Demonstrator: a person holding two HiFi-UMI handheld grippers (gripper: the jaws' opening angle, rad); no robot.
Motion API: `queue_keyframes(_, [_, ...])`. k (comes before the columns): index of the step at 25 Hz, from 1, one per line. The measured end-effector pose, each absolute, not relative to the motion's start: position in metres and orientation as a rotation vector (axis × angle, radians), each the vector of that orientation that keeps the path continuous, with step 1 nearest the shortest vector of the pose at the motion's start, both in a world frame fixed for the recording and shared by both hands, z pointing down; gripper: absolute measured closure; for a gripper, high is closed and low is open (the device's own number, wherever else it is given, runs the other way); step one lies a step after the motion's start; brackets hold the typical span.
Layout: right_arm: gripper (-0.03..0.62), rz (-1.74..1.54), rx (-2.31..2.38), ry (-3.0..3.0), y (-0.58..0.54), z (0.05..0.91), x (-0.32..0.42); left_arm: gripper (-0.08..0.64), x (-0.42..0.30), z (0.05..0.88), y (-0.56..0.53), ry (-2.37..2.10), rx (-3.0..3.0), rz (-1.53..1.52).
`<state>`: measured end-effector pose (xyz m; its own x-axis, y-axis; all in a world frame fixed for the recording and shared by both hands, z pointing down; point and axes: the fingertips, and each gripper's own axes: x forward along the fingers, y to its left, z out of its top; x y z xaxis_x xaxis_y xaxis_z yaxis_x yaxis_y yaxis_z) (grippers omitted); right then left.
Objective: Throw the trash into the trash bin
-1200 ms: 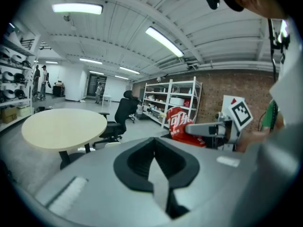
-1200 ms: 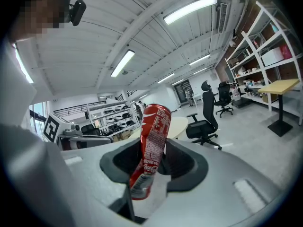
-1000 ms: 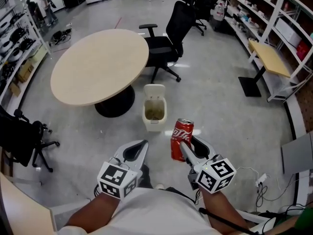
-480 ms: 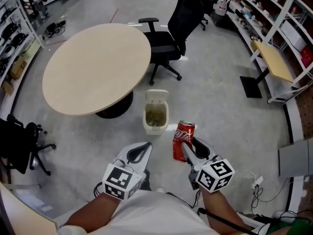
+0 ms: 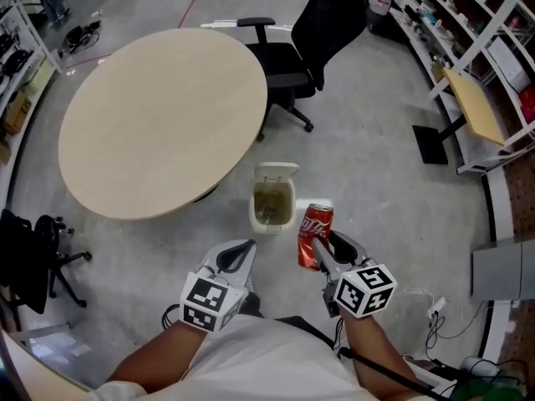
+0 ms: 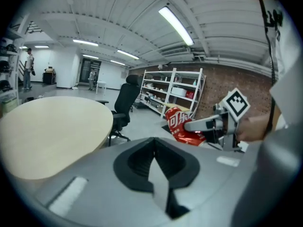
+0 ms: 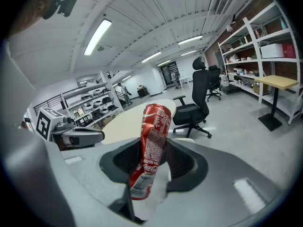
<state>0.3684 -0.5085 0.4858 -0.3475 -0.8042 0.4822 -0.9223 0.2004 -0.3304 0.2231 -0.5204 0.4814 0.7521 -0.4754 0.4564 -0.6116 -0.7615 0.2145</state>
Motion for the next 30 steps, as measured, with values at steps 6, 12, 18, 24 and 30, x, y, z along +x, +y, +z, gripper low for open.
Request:
queue_keyframes(6, [0.438, 0.955, 1.692, -2.228, -0.539, 0.505, 0.365, 0.551, 0.208, 0.508, -0.546, -0.790, 2.573, 0.621])
queue_keyframes(12, [0.437, 0.951, 1.628, -2.191, -0.562, 0.529, 0.362, 0.551, 0.206, 0.517, -0.562, -0.808, 2.542, 0.641])
queue_keyframes(18, [0.438, 1.011, 1.518, -2.138, -0.588, 0.587, 0.358, 0.551, 0.206, 0.544, -0.575, -0.848, 2.474, 0.712])
queue_keyframes(24, [0.439, 1.116, 1.378, -2.080, -0.608, 0.667, 0.353, 0.551, 0.206, 0.593, -0.584, -0.888, 2.361, 0.811])
queue_keyframes(30, [0.437, 1.220, 1.309, -2.003, -0.627, 0.739, 0.360, 0.551, 0.216, 0.656, -0.588, -0.880, 2.250, 0.912])
